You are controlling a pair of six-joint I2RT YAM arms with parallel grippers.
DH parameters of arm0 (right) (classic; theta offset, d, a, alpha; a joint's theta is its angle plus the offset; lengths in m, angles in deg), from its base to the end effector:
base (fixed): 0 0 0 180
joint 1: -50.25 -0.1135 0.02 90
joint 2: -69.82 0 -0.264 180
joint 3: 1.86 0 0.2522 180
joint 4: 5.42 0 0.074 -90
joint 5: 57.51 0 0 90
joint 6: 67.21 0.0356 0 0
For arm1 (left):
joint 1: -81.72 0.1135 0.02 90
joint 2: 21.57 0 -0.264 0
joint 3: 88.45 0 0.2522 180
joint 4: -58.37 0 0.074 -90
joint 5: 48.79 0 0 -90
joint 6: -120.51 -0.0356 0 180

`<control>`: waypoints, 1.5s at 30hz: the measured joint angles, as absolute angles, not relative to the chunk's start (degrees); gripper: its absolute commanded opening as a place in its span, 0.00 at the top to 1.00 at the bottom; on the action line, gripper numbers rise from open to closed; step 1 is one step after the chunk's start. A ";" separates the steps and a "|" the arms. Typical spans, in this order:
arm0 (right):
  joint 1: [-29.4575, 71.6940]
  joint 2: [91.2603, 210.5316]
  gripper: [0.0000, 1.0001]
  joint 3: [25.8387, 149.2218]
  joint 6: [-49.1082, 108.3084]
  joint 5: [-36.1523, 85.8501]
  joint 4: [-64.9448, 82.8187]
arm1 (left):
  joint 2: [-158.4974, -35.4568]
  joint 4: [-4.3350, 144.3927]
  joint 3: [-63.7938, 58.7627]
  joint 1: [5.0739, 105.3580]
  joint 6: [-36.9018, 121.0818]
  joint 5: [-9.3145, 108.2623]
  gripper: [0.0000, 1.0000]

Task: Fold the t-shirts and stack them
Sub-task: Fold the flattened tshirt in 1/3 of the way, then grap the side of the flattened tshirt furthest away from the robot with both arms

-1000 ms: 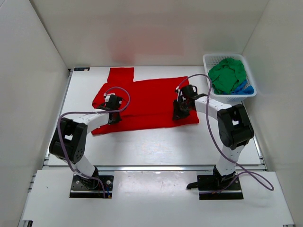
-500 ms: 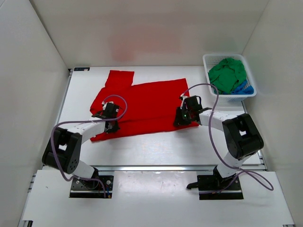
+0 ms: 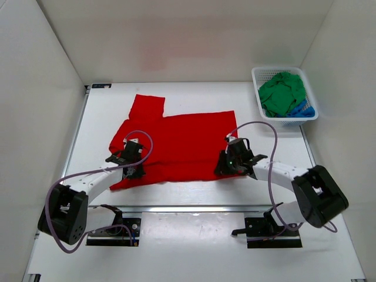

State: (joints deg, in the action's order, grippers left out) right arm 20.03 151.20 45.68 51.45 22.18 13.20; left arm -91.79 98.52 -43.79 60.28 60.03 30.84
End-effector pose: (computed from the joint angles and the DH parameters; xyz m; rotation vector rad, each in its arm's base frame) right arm 0.2183 0.1345 0.1476 -0.1144 2.5832 0.6348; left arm 0.1913 -0.0682 0.1537 -0.2413 2.6723 -0.0286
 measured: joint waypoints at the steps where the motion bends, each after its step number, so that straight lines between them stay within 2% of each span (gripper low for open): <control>1: 19.68 149.47 0.81 44.23 52.48 22.14 13.47 | -91.55 99.09 -43.81 60.00 60.03 31.19 1.00; 9: 19.31 138.61 0.80 38.68 55.76 21.53 21.71 | -89.29 103.97 -43.29 56.85 60.31 34.58 1.00; 15: 21.93 133.21 0.75 39.67 52.57 17.55 32.29 | -81.30 111.75 -35.11 61.57 57.32 38.21 1.00; 17: 22.50 133.39 0.72 42.44 51.54 16.98 35.15 | -79.15 113.10 -31.35 63.89 55.92 38.97 0.99; 19: 22.93 133.74 0.67 46.14 50.51 16.81 36.90 | -78.89 114.07 -27.27 65.77 54.21 39.15 0.93; 21: 23.31 134.19 0.56 49.79 49.55 17.29 37.12 | -80.36 113.93 -23.64 66.97 52.79 39.32 0.97; 23: 23.96 135.44 0.46 53.65 48.83 18.95 36.94 | -83.24 112.36 -20.40 68.46 51.29 40.07 0.94; 24: 24.62 136.25 0.40 55.27 48.68 20.57 35.89 | -85.12 110.94 -19.11 69.18 50.61 40.41 0.85; 27: 27.28 137.74 0.33 56.69 49.13 25.38 31.28 | -91.81 106.00 -14.90 71.69 49.47 40.79 0.77; 30: 30.50 140.05 0.28 56.54 51.21 31.71 25.71 | -100.42 101.06 -8.47 73.36 48.29 40.00 0.63; 31: 31.28 141.34 0.26 56.54 51.65 33.83 23.81 | -103.79 99.77 -5.61 73.79 47.77 39.58 0.63; 35: 34.32 149.52 0.26 59.03 52.72 40.11 18.97 | -117.38 95.38 7.05 74.93 45.95 37.81 0.58; 40: 37.27 162.96 0.26 68.43 52.24 43.49 16.83 | -132.27 93.93 19.97 76.50 44.42 36.15 0.55; 45: 38.43 168.90 0.26 73.00 51.28 44.89 15.30 | -146.10 96.19 31.68 77.42 43.02 35.63 0.54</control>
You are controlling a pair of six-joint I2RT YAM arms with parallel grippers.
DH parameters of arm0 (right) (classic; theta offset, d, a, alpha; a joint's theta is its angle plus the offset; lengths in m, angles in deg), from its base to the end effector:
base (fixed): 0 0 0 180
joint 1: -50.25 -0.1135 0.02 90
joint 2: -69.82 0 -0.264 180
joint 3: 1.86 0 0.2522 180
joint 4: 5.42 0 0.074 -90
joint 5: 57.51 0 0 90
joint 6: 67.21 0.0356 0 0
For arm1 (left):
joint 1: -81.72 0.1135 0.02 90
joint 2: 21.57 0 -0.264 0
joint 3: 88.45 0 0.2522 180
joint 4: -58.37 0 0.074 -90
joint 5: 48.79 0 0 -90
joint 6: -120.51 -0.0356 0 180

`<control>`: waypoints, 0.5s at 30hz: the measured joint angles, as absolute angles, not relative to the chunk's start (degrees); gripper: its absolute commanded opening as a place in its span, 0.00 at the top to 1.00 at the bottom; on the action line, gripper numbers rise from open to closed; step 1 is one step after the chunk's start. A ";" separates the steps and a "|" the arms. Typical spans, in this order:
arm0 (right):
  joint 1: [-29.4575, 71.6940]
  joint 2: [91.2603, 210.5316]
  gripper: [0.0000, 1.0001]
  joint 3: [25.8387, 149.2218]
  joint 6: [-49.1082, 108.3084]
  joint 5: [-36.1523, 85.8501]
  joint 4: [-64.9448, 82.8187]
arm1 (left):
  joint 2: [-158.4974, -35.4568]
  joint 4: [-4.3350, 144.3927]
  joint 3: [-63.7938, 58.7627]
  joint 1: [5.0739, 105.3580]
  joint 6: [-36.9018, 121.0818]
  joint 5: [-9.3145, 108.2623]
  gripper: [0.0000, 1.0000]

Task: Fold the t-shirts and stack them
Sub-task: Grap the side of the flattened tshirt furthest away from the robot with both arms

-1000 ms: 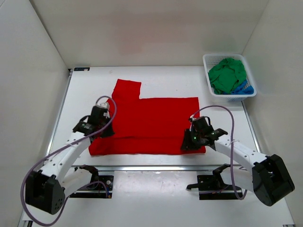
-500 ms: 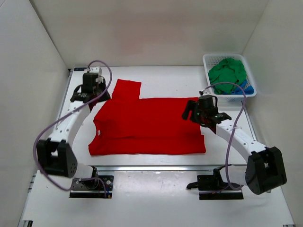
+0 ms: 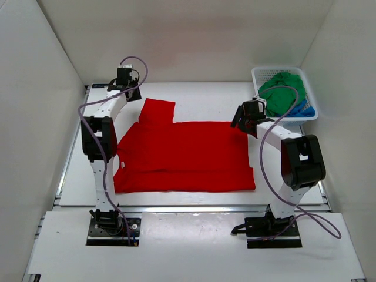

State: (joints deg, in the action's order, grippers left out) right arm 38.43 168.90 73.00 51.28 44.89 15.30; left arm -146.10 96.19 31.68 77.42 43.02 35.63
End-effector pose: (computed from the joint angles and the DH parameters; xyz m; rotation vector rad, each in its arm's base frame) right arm 0.3624 0.0680 0.1939 0.4420 2.2919 0.0955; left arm 0.5010 -0.0342 0.2381 -0.2145 2.2937 -0.0381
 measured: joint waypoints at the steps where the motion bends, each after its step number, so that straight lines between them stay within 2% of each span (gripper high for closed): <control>1: 38.69 169.65 0.26 73.65 51.17 45.13 15.35 | -148.53 97.26 34.00 77.44 42.85 35.63 0.53; 5: 39.09 172.27 0.26 76.17 50.55 45.37 15.32 | -156.33 101.19 41.76 76.90 42.00 35.65 0.52; 15: 39.90 177.23 0.26 79.12 49.70 45.11 15.74 | -163.94 112.40 50.68 73.68 40.93 34.36 0.46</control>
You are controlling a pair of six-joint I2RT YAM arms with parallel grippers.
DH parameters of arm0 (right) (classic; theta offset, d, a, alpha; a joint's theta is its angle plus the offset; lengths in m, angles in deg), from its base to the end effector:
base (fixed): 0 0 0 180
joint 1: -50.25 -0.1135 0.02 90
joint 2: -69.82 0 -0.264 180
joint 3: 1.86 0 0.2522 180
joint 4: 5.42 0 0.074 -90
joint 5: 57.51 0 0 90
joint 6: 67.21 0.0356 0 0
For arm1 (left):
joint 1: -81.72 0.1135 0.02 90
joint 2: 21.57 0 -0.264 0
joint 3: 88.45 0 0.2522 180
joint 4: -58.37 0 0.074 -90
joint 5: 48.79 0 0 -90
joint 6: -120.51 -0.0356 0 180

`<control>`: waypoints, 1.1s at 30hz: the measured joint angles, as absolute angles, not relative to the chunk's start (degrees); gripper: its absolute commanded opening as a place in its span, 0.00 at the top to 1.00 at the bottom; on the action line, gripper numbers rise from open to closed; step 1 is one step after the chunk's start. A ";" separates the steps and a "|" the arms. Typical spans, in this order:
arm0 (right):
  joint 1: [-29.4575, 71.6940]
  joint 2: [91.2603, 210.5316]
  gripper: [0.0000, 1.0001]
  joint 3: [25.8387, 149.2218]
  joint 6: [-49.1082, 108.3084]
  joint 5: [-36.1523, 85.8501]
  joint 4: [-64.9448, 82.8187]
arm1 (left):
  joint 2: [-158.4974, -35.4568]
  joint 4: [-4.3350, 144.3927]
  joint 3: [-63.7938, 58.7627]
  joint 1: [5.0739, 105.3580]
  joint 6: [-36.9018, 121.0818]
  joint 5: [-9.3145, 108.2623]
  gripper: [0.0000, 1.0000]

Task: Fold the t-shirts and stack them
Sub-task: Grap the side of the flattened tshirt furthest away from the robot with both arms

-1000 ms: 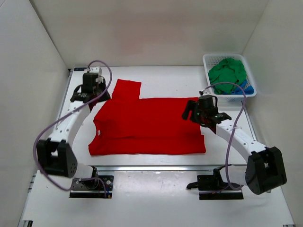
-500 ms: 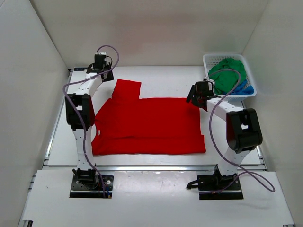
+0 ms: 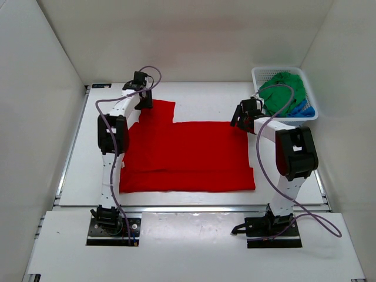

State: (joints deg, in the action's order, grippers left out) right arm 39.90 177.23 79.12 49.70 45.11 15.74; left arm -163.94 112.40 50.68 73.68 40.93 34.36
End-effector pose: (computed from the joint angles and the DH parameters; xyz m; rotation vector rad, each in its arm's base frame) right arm 0.3931 0.0639 0.1729 0.4426 2.3342 0.0455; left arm 0.5353 -0.0713 0.1684 -0.0981 2.5577 0.0306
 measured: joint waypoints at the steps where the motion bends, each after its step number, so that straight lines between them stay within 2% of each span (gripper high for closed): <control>1: 39.94 177.54 0.26 79.27 49.72 45.09 15.65 | -164.99 114.15 52.53 73.42 40.93 34.38 0.46; 4: 39.94 178.28 0.25 80.21 49.70 45.02 16.18 | -168.24 118.44 57.30 73.03 41.01 34.60 0.47; 6: 39.90 178.83 0.25 81.15 49.57 44.96 16.40 | -169.49 120.51 60.01 72.96 41.08 34.62 0.52; 7: 39.94 178.98 0.25 81.59 49.53 44.92 16.44 | -169.79 121.37 60.53 72.98 41.23 34.64 0.64; 8: 39.94 179.18 0.25 81.96 49.48 44.89 16.44 | -169.92 121.96 60.88 73.01 41.52 34.71 0.81; 10: 39.94 179.50 0.25 82.59 49.46 44.81 16.44 | -169.95 122.63 60.93 73.16 41.80 35.19 1.00; 14: 40.16 180.29 0.25 83.93 49.05 44.63 16.66 | -169.95 122.90 60.97 73.40 42.00 36.57 1.00; 23: 40.20 185.76 0.33 90.61 48.37 45.33 19.72 | -169.88 123.27 61.15 73.64 41.69 37.81 1.00; 27: 40.20 188.82 0.52 94.40 48.22 45.79 22.17 | -169.53 122.92 60.53 73.70 41.67 38.25 1.00; 29: 40.18 189.80 0.71 95.79 48.26 46.21 23.48 | -169.44 122.98 60.40 73.73 41.52 38.45 1.00; 30: 40.20 190.17 0.77 96.41 48.15 46.34 24.05 | -169.42 123.03 60.38 73.75 41.49 38.51 1.00; 31: 40.20 190.48 0.95 97.04 48.35 46.49 24.75 | -169.38 123.11 60.36 73.77 41.47 38.69 1.00; 32: 40.20 190.61 1.00 97.32 48.17 46.55 25.12 | -169.33 123.18 60.34 73.84 41.47 38.82 1.00; 33: 40.20 190.65 1.00 97.37 48.41 46.49 25.49 | -169.33 123.20 60.34 74.05 41.47 38.93 1.00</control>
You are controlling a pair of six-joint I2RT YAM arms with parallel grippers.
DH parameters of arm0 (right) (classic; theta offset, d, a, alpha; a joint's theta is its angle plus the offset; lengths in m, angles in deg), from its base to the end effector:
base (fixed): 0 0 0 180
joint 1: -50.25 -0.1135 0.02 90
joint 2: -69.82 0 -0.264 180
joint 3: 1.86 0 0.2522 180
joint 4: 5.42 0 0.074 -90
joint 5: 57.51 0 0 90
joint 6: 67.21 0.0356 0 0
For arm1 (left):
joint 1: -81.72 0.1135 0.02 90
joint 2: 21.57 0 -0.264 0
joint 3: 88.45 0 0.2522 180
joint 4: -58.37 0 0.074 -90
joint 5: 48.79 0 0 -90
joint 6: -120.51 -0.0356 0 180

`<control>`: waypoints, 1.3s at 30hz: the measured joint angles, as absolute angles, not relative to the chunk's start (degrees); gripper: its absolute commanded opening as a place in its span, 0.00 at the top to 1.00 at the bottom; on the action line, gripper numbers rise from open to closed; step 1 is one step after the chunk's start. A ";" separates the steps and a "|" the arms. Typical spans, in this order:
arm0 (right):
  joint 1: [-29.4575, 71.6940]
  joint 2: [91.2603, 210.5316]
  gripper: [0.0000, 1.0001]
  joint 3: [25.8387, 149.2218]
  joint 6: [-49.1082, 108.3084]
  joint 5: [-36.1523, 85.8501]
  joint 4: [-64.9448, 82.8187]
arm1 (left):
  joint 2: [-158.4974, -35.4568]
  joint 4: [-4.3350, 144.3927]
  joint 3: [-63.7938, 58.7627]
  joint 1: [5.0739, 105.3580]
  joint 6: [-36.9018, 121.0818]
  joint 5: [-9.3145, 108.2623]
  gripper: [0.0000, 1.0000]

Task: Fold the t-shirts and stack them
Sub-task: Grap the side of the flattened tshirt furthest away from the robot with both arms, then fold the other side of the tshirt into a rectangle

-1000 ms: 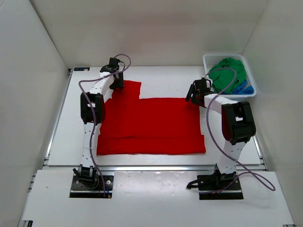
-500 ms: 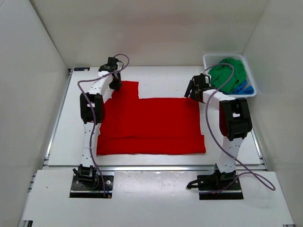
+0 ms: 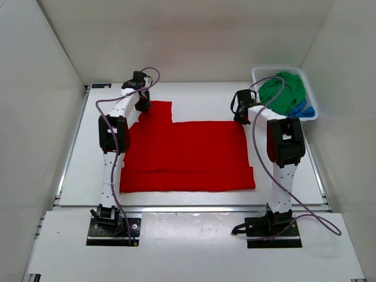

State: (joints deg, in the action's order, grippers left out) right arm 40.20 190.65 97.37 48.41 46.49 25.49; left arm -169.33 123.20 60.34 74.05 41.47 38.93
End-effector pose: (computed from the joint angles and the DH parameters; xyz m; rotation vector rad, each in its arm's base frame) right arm 0.4504 0.0711 0.1612 0.4326 2.4112 -0.0317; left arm 0.5392 -0.0712 0.1606 -0.0895 2.6822 -0.0484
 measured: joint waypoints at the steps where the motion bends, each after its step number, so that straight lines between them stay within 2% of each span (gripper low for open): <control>1: 40.20 190.65 1.00 97.43 48.52 46.53 25.86 | -169.33 123.20 60.31 74.19 41.47 39.10 1.00; 9: 40.31 190.48 1.00 97.54 47.12 45.88 26.08 | -168.77 125.71 61.69 75.26 41.52 40.68 1.00; 12: 40.16 189.19 1.00 96.82 45.57 45.57 25.77 | -165.29 125.10 58.63 75.48 41.47 41.09 1.00; 19: 40.05 179.48 1.00 92.54 42.69 42.75 24.55 | -146.21 122.13 44.14 75.63 41.10 41.94 1.00; 25: 40.66 169.10 1.00 81.61 41.33 38.03 21.36 | -130.65 118.17 27.53 74.82 40.77 42.43 1.00; 33: 41.78 158.67 1.00 68.71 40.68 31.30 20.55 | -114.98 115.16 2.79 74.40 41.06 42.91 1.00; 39: 41.34 150.70 1.00 61.26 40.52 29.00 19.96 | -104.33 114.07 -9.47 74.45 41.03 42.93 1.00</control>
